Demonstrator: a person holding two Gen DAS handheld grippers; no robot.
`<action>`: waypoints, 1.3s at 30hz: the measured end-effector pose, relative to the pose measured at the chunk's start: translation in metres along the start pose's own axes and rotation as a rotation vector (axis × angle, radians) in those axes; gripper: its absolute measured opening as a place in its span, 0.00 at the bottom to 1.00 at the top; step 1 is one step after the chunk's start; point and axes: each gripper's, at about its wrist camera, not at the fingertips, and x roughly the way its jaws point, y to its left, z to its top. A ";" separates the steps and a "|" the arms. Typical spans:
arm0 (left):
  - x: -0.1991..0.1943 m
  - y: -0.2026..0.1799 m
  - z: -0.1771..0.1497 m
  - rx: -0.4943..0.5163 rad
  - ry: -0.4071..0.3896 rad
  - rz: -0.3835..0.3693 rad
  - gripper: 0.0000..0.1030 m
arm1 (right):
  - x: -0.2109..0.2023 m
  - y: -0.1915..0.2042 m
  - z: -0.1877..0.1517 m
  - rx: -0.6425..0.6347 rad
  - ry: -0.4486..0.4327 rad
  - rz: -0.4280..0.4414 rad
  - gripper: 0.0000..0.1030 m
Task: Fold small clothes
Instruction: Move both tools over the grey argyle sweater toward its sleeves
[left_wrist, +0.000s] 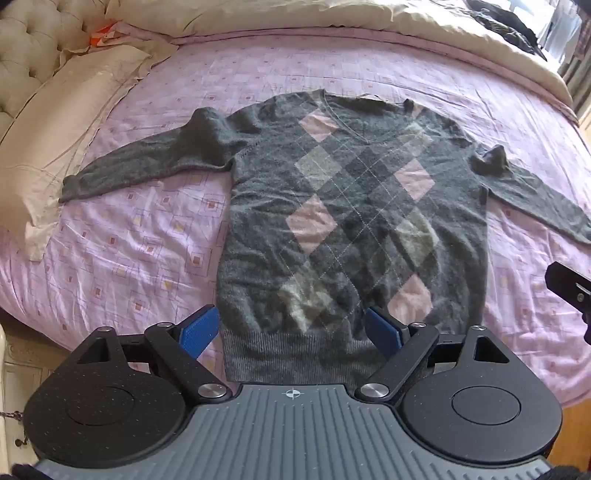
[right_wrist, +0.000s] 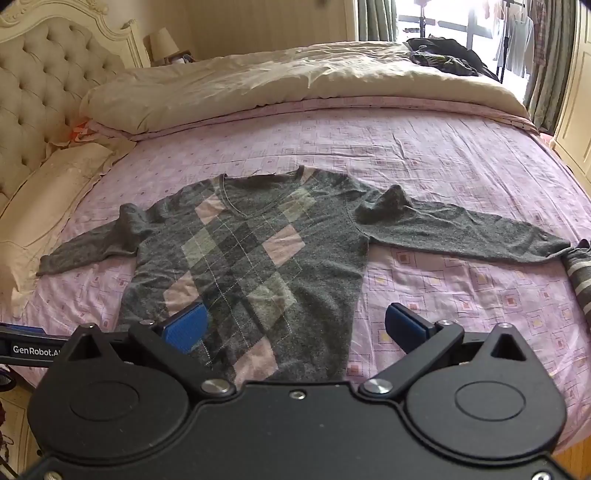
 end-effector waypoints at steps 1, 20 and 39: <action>0.000 0.000 0.000 0.000 0.005 -0.002 0.84 | 0.001 0.001 0.001 0.002 0.003 0.000 0.99; 0.013 0.000 -0.004 0.017 0.078 -0.036 0.84 | 0.015 0.009 0.001 0.004 0.070 -0.028 0.99; 0.021 -0.004 -0.006 0.041 0.086 -0.057 0.84 | 0.018 0.007 -0.004 -0.002 0.109 -0.076 0.99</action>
